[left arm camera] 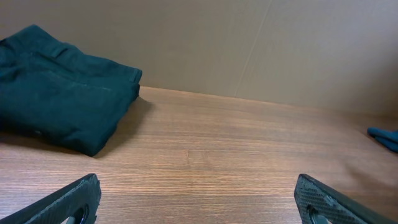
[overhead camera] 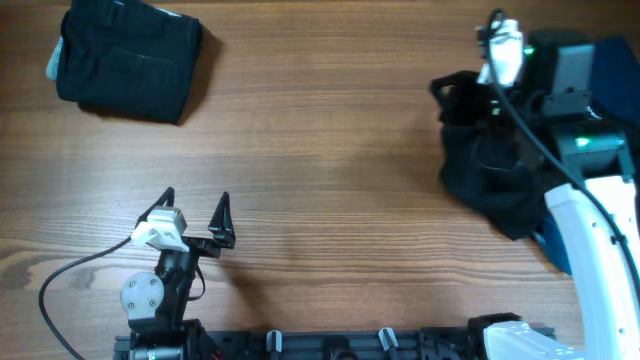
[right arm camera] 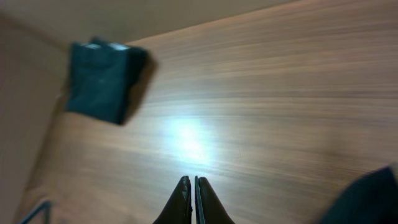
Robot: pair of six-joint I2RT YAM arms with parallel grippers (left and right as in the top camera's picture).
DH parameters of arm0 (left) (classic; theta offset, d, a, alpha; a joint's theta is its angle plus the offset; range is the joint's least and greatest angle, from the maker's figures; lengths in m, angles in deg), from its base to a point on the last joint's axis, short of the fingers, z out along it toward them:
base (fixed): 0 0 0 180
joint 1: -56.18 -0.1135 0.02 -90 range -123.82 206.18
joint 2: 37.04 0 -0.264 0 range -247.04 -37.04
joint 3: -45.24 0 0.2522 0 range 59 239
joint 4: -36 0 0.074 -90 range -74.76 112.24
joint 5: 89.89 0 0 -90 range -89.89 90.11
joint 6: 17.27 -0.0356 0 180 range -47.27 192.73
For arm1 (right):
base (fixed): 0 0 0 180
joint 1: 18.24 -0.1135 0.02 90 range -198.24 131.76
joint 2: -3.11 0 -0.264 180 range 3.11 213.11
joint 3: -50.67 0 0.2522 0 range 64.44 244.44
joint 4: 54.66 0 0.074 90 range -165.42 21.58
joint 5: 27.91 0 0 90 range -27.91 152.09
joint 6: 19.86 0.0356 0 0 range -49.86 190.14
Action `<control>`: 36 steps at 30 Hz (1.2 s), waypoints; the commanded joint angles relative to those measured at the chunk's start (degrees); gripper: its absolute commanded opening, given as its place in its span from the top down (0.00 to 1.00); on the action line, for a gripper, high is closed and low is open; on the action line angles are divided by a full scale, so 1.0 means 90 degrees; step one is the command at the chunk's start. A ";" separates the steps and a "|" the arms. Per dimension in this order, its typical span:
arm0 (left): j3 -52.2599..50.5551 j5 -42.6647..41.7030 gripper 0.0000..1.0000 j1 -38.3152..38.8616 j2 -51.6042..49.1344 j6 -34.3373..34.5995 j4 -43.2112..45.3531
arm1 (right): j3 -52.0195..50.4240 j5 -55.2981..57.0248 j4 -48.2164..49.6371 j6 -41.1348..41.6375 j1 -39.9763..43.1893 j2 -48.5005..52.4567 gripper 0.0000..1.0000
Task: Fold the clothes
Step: 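Close the right gripper on the black garment's edge, then drag the black garment leftward to the table center with right gripper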
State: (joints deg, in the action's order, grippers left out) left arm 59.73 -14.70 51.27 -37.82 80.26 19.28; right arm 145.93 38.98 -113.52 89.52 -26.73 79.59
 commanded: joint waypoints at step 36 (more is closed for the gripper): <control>-0.0046 0.0058 0.00 0.0027 0.0061 -0.0126 -0.0002 | 0.0010 0.4238 -0.2120 0.3456 -0.1338 0.3004 0.35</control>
State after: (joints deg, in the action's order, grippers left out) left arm 59.73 -14.70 51.27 -37.82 80.28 19.26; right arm 146.24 73.12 -132.28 111.70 -39.08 106.00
